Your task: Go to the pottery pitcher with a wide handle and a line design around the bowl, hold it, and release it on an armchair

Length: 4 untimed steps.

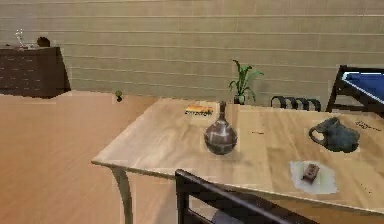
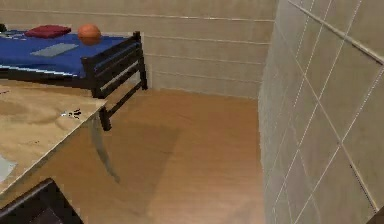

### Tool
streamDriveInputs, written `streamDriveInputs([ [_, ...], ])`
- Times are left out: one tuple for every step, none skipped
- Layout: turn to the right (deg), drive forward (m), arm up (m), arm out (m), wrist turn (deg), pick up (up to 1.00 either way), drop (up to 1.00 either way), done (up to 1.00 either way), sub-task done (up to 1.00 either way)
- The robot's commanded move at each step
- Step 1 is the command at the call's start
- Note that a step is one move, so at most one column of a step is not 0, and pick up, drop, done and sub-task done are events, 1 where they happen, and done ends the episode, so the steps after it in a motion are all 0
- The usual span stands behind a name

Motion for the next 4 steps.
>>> streamDriveInputs([
  [45.0,0.0,0.0,0.0,0.0,0.0,0.0,0.0,0.0],
  [45.0,0.0,0.0,0.0,0.0,0.0,0.0,0.0,0.0],
  [0.0,0.4,0.0,0.0,0.0,0.0,0.0,0.0,0.0],
  [-12.0,0.0,0.0,0.0,0.0,0.0,0.0,0.0,0.0],
])
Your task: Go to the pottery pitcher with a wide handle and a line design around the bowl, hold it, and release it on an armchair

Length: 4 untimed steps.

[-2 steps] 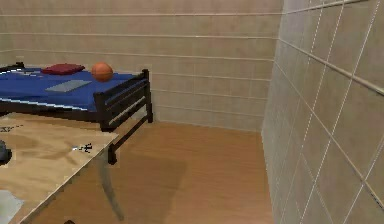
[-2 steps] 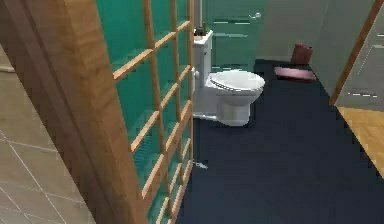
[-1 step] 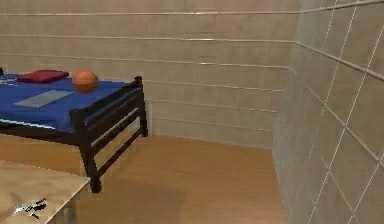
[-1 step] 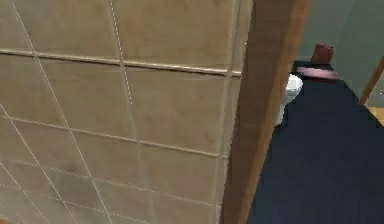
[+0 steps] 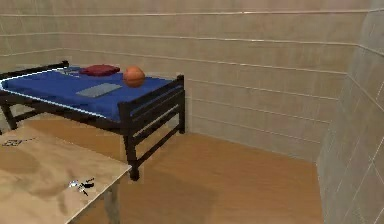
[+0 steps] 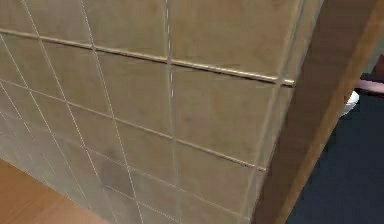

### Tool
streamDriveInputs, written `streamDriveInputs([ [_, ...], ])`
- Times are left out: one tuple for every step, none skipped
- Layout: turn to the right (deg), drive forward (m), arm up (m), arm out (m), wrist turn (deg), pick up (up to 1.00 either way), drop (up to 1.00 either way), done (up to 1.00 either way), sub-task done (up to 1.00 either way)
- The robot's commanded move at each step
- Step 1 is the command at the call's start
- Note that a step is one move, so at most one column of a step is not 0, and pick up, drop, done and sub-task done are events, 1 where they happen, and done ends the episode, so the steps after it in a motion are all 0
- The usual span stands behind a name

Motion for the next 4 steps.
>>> streamDriveInputs([
  [0.0,0.85,0.0,0.0,0.0,0.0,0.0,0.0,0.0],
  [-24.0,0.0,0.0,0.0,0.0,0.0,0.0,0.0,0.0],
  [0.0,0.2,0.0,0.0,0.0,0.0,0.0,0.0,0.0],
  [-39.0,0.0,0.0,0.0,0.0,0.0,0.0,0.0,0.0],
])
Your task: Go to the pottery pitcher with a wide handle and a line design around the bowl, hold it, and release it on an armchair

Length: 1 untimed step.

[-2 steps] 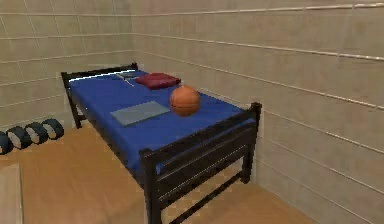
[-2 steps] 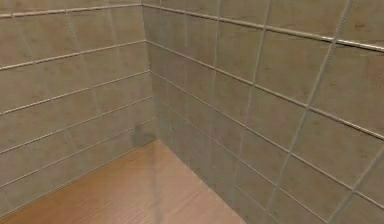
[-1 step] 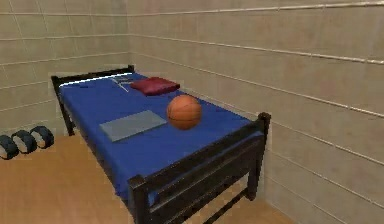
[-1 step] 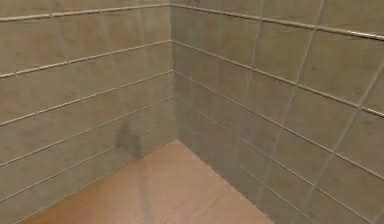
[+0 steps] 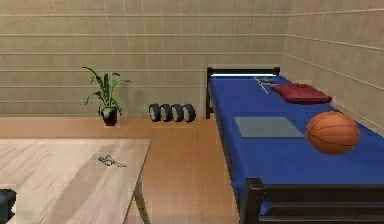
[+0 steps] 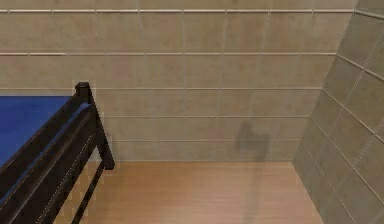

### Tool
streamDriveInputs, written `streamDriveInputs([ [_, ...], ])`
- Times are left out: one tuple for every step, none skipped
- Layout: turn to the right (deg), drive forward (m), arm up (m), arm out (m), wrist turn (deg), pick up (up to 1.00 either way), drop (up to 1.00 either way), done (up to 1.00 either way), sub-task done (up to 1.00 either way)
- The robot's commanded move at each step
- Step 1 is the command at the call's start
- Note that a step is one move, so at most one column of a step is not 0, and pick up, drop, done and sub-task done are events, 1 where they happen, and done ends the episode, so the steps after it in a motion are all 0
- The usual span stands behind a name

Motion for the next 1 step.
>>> streamDriveInputs([
  [0.0,0.35,0.0,0.0,0.0,0.0,0.0,0.0,0.0],
])
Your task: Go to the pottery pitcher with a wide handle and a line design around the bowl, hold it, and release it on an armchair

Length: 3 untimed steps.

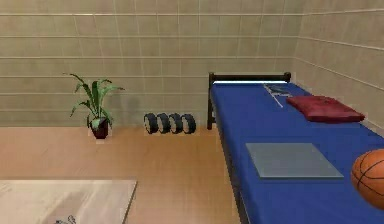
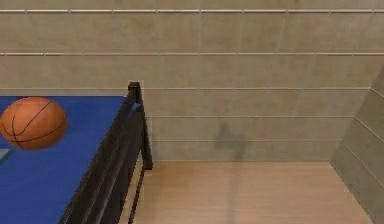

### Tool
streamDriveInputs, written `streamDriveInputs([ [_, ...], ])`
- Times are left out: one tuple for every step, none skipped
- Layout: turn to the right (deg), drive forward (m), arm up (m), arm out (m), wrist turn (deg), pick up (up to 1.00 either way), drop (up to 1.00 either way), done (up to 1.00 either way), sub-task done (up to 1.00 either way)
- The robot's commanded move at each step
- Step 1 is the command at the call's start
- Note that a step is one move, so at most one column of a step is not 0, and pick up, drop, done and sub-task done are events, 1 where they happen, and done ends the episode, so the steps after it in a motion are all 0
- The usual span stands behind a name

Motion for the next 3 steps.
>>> streamDriveInputs([
  [-45.0,0.0,0.0,0.0,0.0,0.0,0.0,0.0,0.0],
  [-45.0,0.0,0.0,0.0,0.0,0.0,0.0,0.0,0.0],
  [-45.0,0.0,0.0,0.0,0.0,0.0,0.0,0.0,0.0],
])
